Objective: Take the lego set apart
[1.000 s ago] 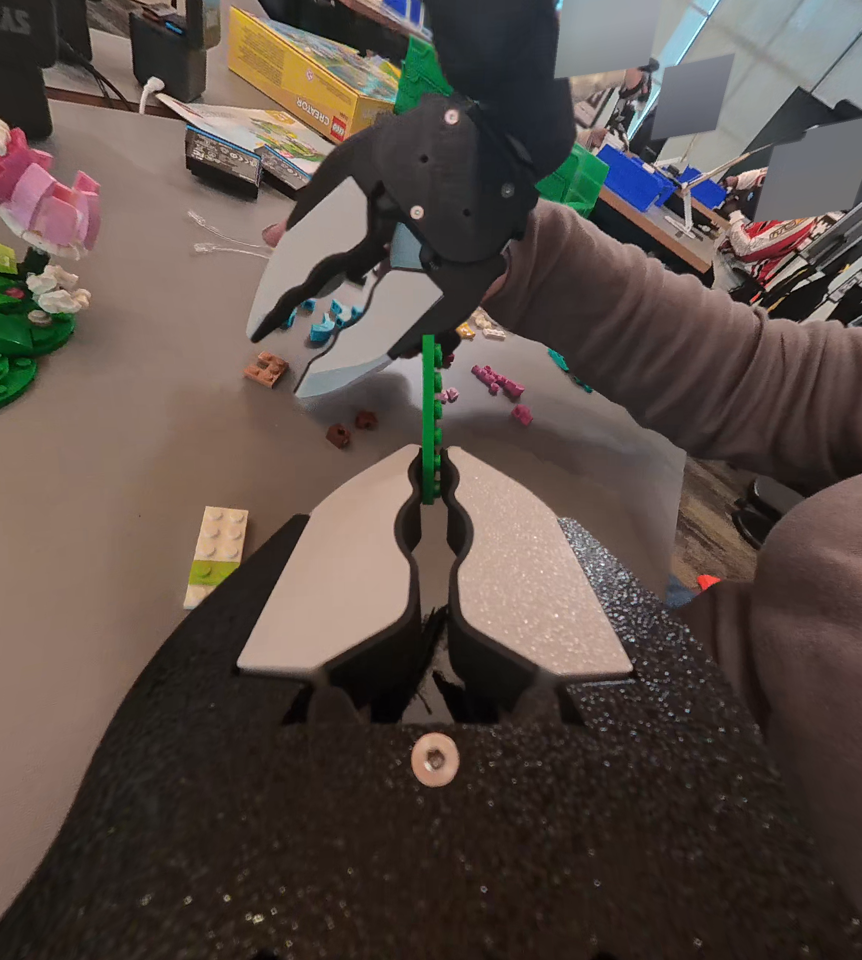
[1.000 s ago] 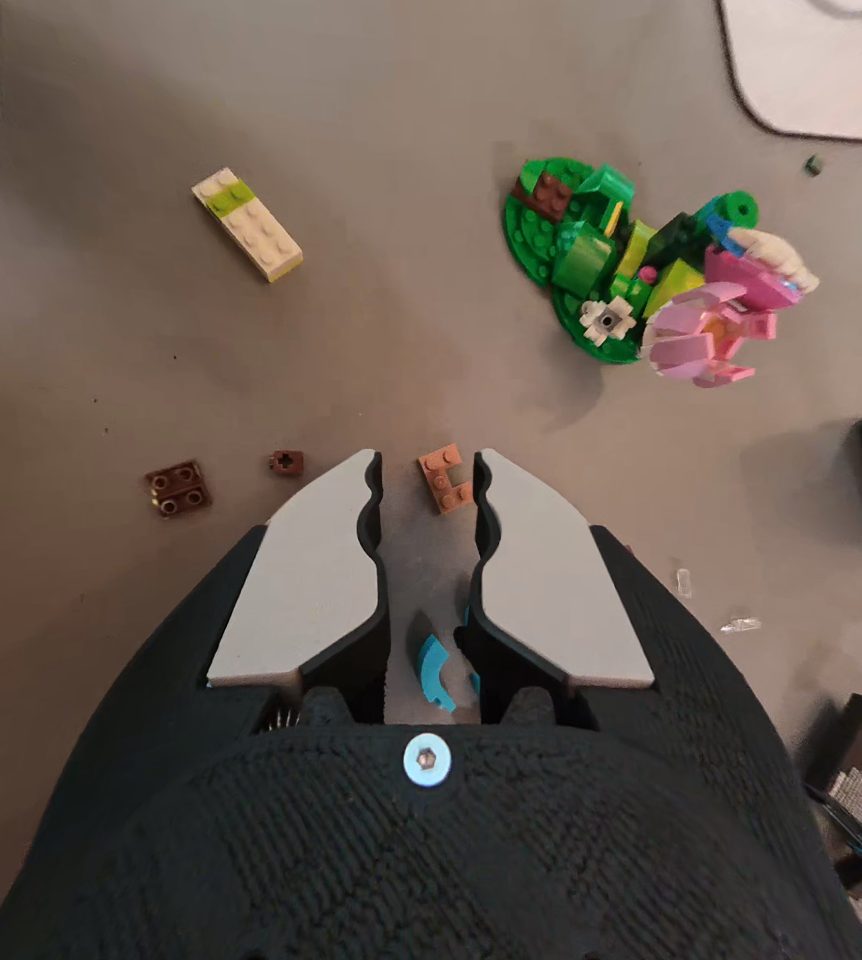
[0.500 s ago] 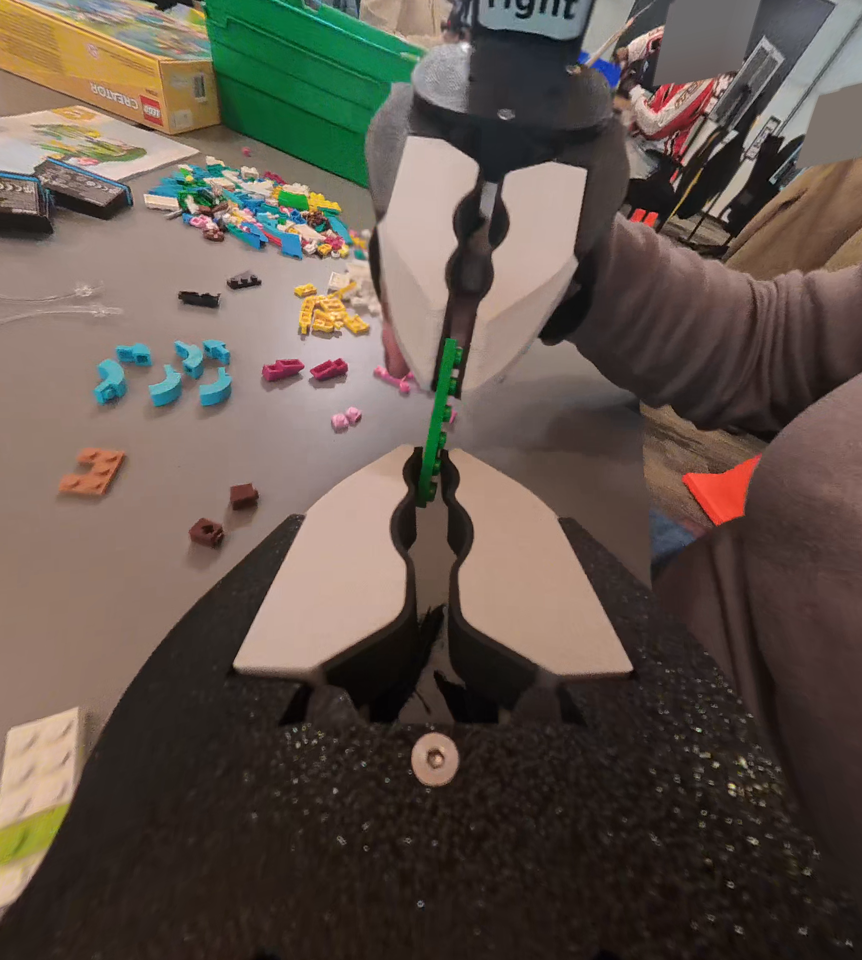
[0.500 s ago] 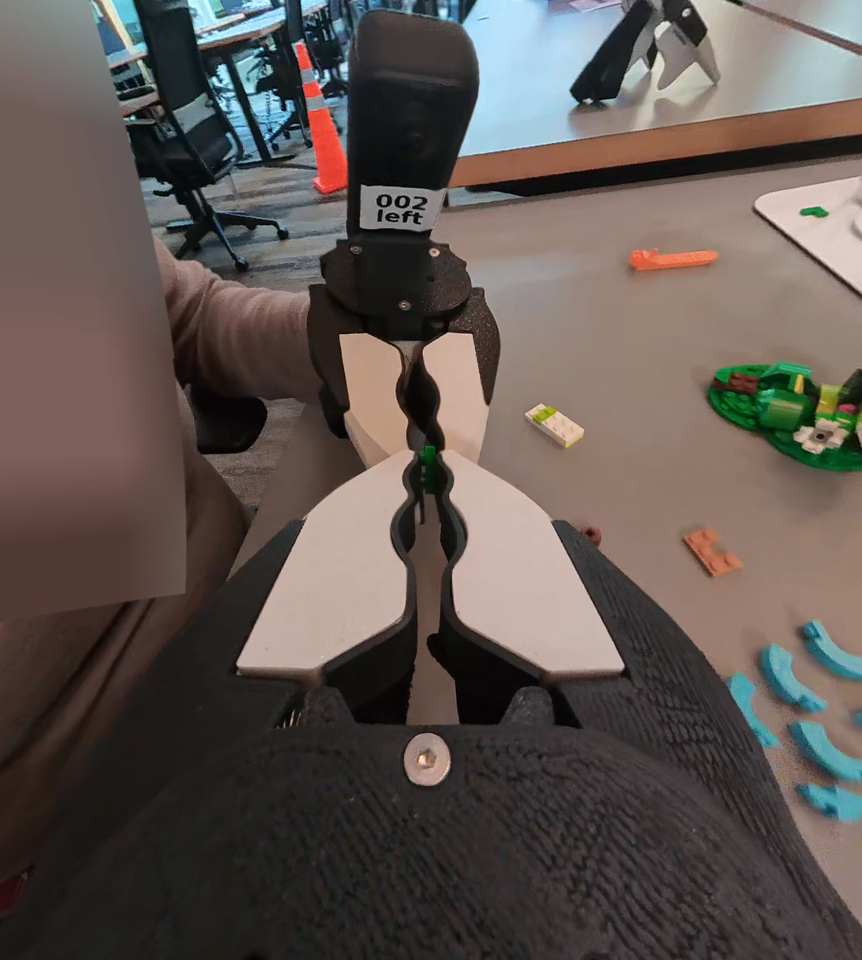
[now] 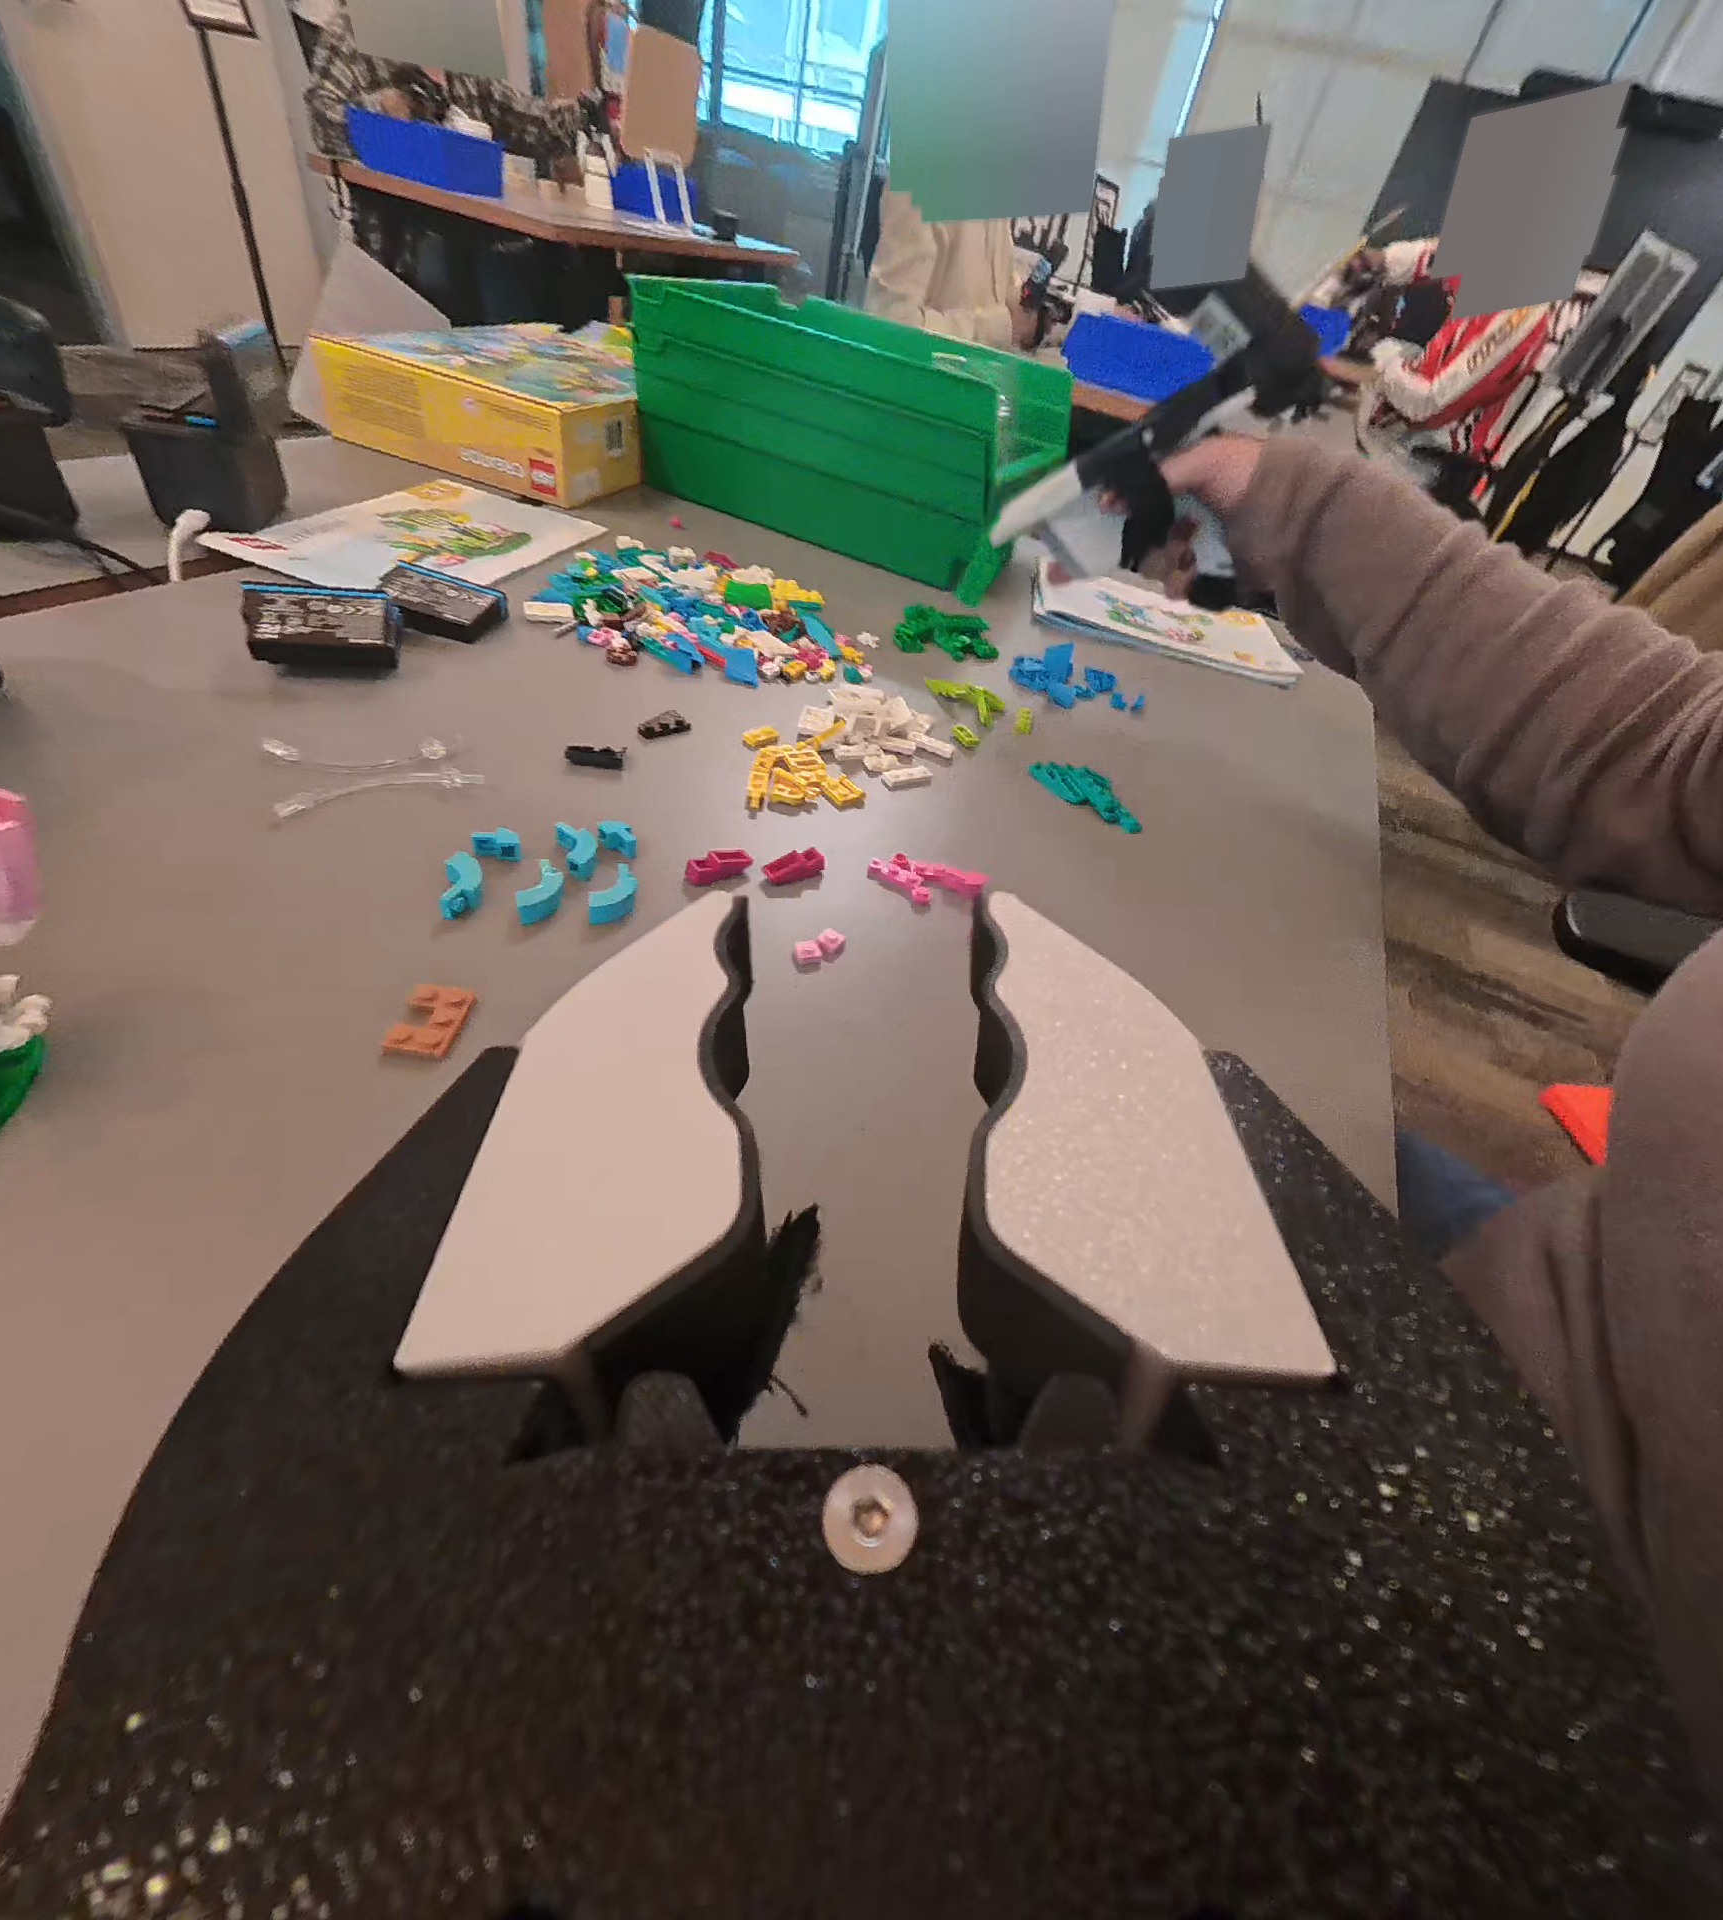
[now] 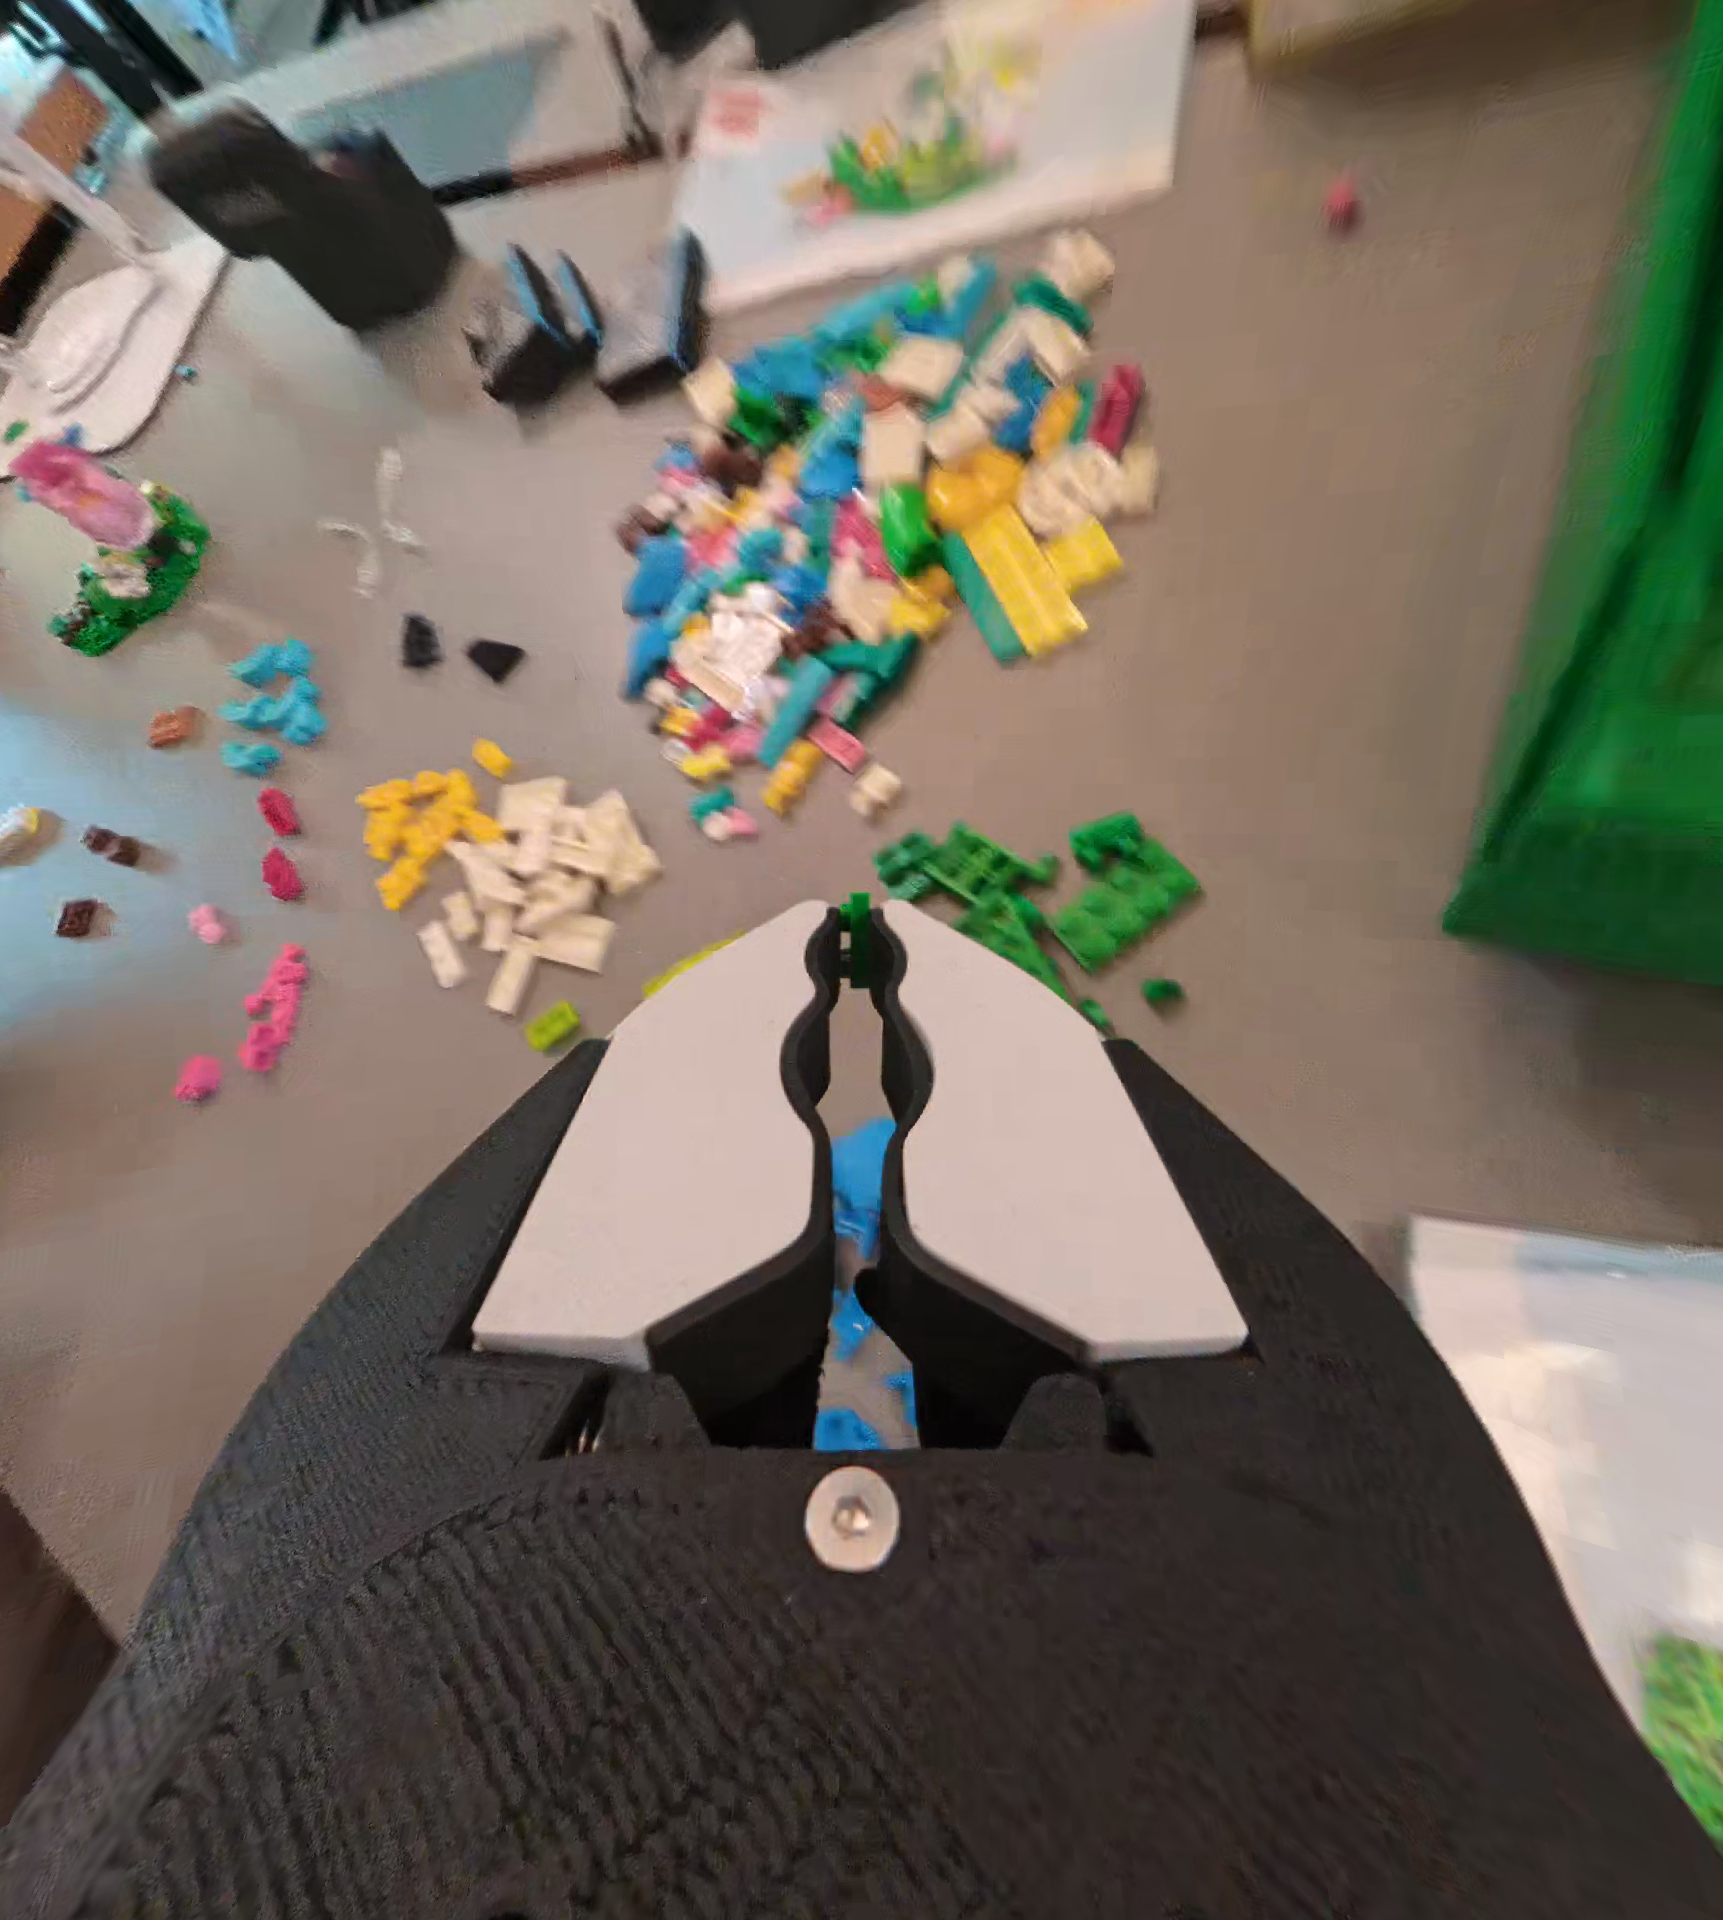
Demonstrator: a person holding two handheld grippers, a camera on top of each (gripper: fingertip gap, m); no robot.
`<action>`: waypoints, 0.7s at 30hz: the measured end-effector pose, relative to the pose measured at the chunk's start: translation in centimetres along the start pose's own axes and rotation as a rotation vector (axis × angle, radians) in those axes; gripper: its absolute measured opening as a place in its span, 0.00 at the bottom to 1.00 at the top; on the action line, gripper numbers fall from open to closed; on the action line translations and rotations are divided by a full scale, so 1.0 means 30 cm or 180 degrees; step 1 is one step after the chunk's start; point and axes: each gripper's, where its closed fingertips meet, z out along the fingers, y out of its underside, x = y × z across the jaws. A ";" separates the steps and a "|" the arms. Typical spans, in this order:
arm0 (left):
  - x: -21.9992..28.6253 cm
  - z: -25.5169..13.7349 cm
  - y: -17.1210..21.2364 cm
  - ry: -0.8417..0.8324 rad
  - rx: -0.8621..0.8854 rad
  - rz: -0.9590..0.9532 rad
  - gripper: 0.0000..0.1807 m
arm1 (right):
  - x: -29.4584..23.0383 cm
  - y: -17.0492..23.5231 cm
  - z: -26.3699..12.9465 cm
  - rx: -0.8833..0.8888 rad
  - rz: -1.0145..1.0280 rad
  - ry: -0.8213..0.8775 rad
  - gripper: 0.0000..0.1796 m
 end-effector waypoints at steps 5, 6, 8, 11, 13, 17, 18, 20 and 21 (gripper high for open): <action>-0.044 -0.035 -0.002 -0.0224 -0.0042 0.0027 0.25 | 0.119 0.051 0.028 -0.0122 0.0310 0.0019 0.04; -0.050 -0.042 -0.002 -0.0287 -0.0075 0.0075 0.26 | 0.130 0.054 0.031 -0.0151 0.0268 0.0081 0.10; -0.064 -0.062 0.002 -0.0407 -0.0154 0.0139 0.28 | 0.137 0.058 0.032 -0.0215 0.0156 0.0184 0.17; -0.115 -0.125 0.016 -0.0718 -0.0336 0.0215 0.31 | 0.118 0.025 0.006 -0.0116 -0.0191 0.0514 0.20; -0.182 -0.198 0.045 -0.1088 -0.0630 0.0351 0.33 | 0.064 -0.015 -0.018 0.0007 -0.0637 0.0825 0.21; -0.244 -0.314 0.204 -0.1285 -0.1776 0.0431 0.49 | -0.192 -0.113 0.006 0.0329 -0.1701 0.1088 0.21; -0.253 -0.322 0.228 -0.1272 -0.1891 0.0501 0.49 | -0.310 -0.126 0.043 0.0430 -0.1918 0.0856 0.21; -0.258 -0.314 0.266 -0.1154 -0.2013 0.0428 0.45 | -0.583 -0.104 0.145 0.0517 -0.2410 0.0126 0.19; -0.262 -0.302 0.277 -0.1095 -0.2014 0.0401 0.41 | -0.714 -0.065 0.202 0.0450 -0.2666 -0.0270 0.19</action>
